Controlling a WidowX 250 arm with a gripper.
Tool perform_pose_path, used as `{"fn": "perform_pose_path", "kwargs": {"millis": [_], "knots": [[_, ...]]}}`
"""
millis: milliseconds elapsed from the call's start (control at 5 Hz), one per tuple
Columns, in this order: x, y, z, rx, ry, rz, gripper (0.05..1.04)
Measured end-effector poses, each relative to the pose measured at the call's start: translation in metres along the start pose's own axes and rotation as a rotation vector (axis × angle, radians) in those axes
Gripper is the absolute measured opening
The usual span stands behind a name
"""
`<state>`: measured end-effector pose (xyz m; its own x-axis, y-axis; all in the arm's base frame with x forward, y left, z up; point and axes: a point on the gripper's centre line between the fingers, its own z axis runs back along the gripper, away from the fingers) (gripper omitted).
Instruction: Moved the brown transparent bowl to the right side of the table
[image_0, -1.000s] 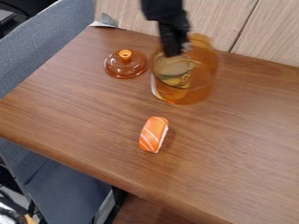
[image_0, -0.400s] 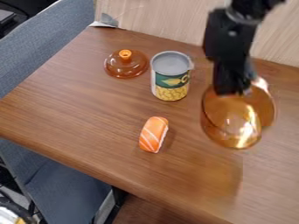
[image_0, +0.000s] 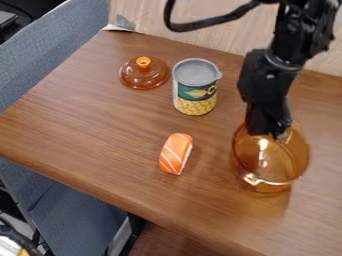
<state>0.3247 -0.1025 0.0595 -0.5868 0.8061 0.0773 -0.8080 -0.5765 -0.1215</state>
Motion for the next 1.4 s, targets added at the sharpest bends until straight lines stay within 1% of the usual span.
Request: {"fn": "perform_pose_path", "kwargs": {"millis": [200,400,600,800,1000,1200,1400], "knots": [[-0.003,0.004,-0.009,0.022,-0.005,-0.011,0.114],[-0.004,0.004,-0.011,0.024,0.002,-0.037,0.306],[-0.004,0.004,-0.011,0.032,0.001,-0.05,0.603],[-0.001,-0.002,-0.005,0.039,-0.015,-0.045,0.905],[-0.004,-0.006,0.001,0.033,-0.012,-0.055,1.008],[-0.004,-0.011,0.01,0.046,0.003,-0.053,1.003],[0.001,-0.018,0.031,0.049,0.044,-0.037,0.999]]}}
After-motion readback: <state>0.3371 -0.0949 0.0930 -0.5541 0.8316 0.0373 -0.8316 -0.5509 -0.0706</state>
